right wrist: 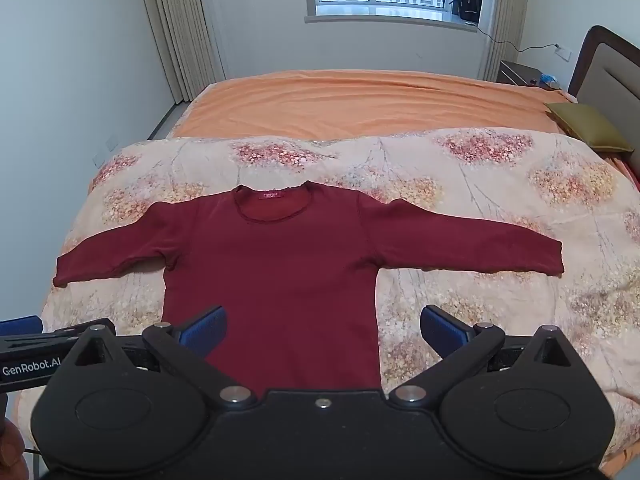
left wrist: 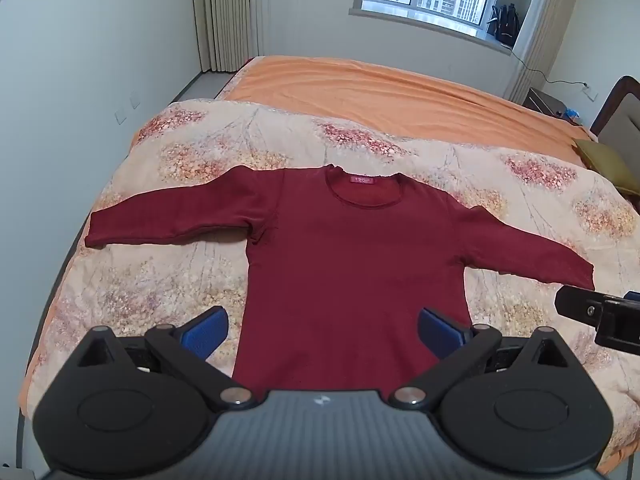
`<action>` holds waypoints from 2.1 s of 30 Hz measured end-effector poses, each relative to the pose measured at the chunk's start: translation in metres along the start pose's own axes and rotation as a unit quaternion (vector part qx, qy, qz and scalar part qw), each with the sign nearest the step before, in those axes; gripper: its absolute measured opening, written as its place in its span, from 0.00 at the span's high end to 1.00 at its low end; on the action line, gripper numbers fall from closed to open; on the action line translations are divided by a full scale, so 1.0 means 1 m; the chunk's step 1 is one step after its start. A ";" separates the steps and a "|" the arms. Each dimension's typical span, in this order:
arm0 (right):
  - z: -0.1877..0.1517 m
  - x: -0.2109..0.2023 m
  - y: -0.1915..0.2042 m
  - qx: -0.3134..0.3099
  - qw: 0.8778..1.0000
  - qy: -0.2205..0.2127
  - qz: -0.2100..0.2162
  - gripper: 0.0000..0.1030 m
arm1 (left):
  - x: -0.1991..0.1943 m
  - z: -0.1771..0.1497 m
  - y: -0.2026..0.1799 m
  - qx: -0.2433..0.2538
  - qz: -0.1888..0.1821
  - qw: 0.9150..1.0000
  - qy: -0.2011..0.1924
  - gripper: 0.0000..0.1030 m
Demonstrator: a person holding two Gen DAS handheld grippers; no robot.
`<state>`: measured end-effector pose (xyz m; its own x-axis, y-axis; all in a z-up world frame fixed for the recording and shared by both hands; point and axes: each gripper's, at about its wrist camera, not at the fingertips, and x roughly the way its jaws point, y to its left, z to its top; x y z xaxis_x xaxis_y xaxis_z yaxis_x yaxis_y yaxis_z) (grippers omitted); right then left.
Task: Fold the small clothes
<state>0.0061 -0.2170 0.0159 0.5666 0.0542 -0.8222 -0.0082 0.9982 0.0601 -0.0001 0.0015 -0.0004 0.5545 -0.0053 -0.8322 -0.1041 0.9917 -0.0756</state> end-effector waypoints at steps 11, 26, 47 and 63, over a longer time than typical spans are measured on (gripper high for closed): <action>0.001 0.007 -0.002 -0.004 1.000 0.007 -0.001 0.00 | 0.006 0.004 0.002 0.005 0.005 1.000 0.013 0.00; 0.001 0.010 0.000 -0.002 1.000 0.009 -0.001 0.00 | 0.013 0.004 0.002 0.008 0.005 1.000 0.021 0.00; 0.006 0.010 0.001 -0.005 1.000 0.008 -0.001 0.00 | 0.012 0.008 0.000 0.009 0.004 1.000 0.020 0.00; 0.007 0.010 0.002 -0.005 1.000 0.009 0.000 0.00 | 0.013 0.006 0.001 0.009 0.002 1.000 0.021 0.00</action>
<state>0.0176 -0.2142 0.0115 0.5519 0.0543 -0.8321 -0.0158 0.9984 0.0547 0.0118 0.0033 -0.0079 0.5193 -0.0063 -0.8546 -0.0917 0.9938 -0.0631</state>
